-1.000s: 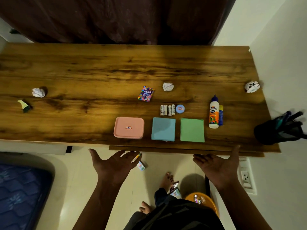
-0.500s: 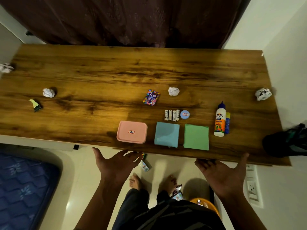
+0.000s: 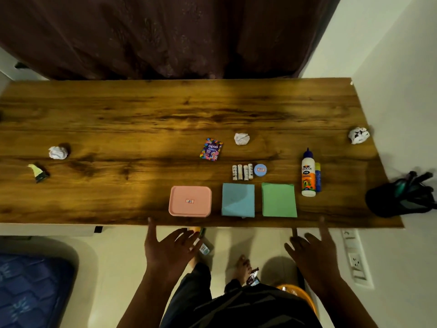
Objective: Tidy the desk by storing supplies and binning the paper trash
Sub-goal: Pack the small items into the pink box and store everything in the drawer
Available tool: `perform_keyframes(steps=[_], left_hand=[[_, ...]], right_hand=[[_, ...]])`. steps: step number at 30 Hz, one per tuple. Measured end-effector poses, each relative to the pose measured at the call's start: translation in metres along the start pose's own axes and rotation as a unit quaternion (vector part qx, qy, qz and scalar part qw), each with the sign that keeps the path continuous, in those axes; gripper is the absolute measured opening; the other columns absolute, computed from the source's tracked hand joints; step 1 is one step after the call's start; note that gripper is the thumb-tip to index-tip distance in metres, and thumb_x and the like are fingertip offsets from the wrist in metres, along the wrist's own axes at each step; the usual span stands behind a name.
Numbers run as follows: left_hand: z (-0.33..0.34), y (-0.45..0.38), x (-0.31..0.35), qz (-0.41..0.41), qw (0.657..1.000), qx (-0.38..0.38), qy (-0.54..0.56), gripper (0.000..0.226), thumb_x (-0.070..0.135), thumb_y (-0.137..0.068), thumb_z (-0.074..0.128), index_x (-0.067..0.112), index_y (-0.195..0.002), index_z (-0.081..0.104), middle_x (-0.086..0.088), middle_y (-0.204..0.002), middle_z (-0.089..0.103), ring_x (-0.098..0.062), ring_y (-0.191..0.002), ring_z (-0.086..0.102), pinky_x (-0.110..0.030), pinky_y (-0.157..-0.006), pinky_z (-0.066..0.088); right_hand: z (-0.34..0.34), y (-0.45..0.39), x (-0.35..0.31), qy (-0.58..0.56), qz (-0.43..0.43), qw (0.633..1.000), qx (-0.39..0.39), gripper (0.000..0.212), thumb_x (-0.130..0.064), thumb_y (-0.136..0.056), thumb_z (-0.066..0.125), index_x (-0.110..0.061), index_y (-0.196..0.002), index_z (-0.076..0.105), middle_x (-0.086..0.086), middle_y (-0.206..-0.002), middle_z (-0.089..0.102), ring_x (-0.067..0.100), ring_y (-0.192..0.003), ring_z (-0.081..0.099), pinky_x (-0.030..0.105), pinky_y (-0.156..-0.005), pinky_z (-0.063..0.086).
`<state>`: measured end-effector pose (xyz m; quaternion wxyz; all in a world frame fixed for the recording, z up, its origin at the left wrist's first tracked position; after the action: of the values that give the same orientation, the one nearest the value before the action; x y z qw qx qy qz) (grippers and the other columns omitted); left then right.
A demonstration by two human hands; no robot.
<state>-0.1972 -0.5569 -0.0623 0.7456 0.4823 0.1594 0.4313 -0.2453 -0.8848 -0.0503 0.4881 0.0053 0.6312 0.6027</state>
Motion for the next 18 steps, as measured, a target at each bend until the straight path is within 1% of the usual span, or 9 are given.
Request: perform_keyframes(steps=[2,4,7,10,12,13,15,16,18], left_hand=[[-0.009,0.006,0.012,0.043,0.992,0.08,-0.085,0.084,0.062,-0.092,0.059,0.007,-0.152,0.039,-0.025,-0.145,0.054,-0.044,-0.129,0.057,-0.057,-0.114,0.04],[-0.01,0.016,0.027,0.147,0.957,0.104,-0.228,0.053,0.047,-0.097,0.061,0.014,-0.139,0.057,-0.016,-0.13,0.069,-0.036,-0.12,0.066,-0.047,-0.097,0.052],[-0.007,0.03,0.05,0.326,0.82,0.111,-0.457,0.019,0.036,-0.082,0.081,0.035,-0.099,0.072,0.013,-0.098,0.078,-0.017,-0.1,0.074,-0.028,-0.074,0.054],[0.0,0.025,0.071,0.446,0.649,0.085,-0.611,0.068,0.019,-0.066,0.097,0.036,-0.121,0.061,0.032,-0.113,0.062,-0.001,-0.097,0.065,-0.015,-0.075,0.053],[0.001,0.009,0.081,0.467,0.573,0.022,-0.673,0.103,0.021,-0.059,0.1,0.02,-0.148,0.049,0.016,-0.143,0.049,-0.004,-0.125,0.052,-0.022,-0.097,0.051],[0.002,0.001,0.087,0.467,0.554,-0.013,-0.689,0.113,0.023,-0.059,0.1,0.014,-0.155,0.041,0.008,-0.154,0.041,-0.001,-0.136,0.041,-0.017,-0.104,0.044],[0.007,-0.014,0.096,0.454,0.547,-0.08,-0.699,0.123,0.035,-0.062,0.098,0.015,-0.162,0.028,0.002,-0.163,0.031,0.001,-0.145,0.028,-0.003,-0.107,0.031],[0.01,-0.02,0.101,0.443,0.555,-0.105,-0.696,0.126,0.046,-0.064,0.095,0.019,-0.163,0.022,0.001,-0.166,0.029,-0.004,-0.147,0.031,-0.006,-0.109,0.034],[0.016,-0.034,0.108,0.416,0.573,-0.146,-0.691,0.126,0.068,-0.068,0.084,0.028,-0.165,0.013,0.001,-0.166,0.032,-0.02,-0.146,0.045,-0.032,-0.109,0.051]], right_hand=[[0.013,0.016,-0.008,0.283,-0.122,0.946,0.104,0.081,-0.045,-0.093,0.068,-0.046,-0.155,0.015,0.007,-0.168,0.017,0.034,-0.151,0.024,0.052,-0.116,0.032],[0.043,0.043,-0.024,0.416,-0.272,0.859,0.121,0.109,-0.05,-0.078,0.08,-0.035,-0.16,0.01,-0.002,-0.168,0.018,0.019,-0.15,0.026,0.044,-0.118,0.028],[0.1,0.068,-0.028,0.56,-0.434,0.706,0.017,0.097,-0.044,-0.078,0.082,-0.03,-0.158,0.029,-0.014,-0.163,0.025,0.014,-0.152,0.024,0.04,-0.114,0.032],[0.164,0.072,-0.02,0.622,-0.458,0.633,-0.054,0.084,-0.05,-0.082,0.078,-0.027,-0.153,0.04,-0.008,-0.156,0.041,0.015,-0.146,0.036,0.04,-0.114,0.036],[0.207,0.073,-0.013,0.679,-0.484,0.548,-0.068,0.087,-0.054,-0.075,0.082,-0.018,-0.146,0.048,0.002,-0.145,0.057,0.023,-0.136,0.052,0.037,-0.109,0.037],[0.227,0.073,-0.01,0.7,-0.492,0.513,-0.074,0.09,-0.055,-0.071,0.084,-0.015,-0.144,0.05,0.004,-0.14,0.061,0.025,-0.132,0.056,0.035,-0.108,0.035],[0.256,0.068,-0.004,0.712,-0.484,0.496,-0.115,0.094,-0.052,-0.07,0.084,-0.013,-0.146,0.046,0.007,-0.142,0.059,0.027,-0.135,0.054,0.035,-0.111,0.03],[0.268,0.064,0.0,0.716,-0.473,0.496,-0.132,0.095,-0.049,-0.073,0.083,-0.013,-0.15,0.041,0.007,-0.148,0.053,0.027,-0.14,0.047,0.036,-0.115,0.026],[0.284,0.054,0.008,0.742,-0.442,0.481,-0.15,0.099,-0.045,-0.075,0.082,-0.012,-0.155,0.034,0.008,-0.155,0.045,0.027,-0.146,0.038,0.036,-0.119,0.017]])
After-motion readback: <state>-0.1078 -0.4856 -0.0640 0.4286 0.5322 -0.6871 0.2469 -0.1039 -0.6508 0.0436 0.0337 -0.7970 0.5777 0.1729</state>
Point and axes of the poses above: each hand's wrist, its own y-axis away from the middle knuckle, its own z-axis out of the palm, x = y × z, the point moved 4 cm from there along -y, towards the middle knuckle
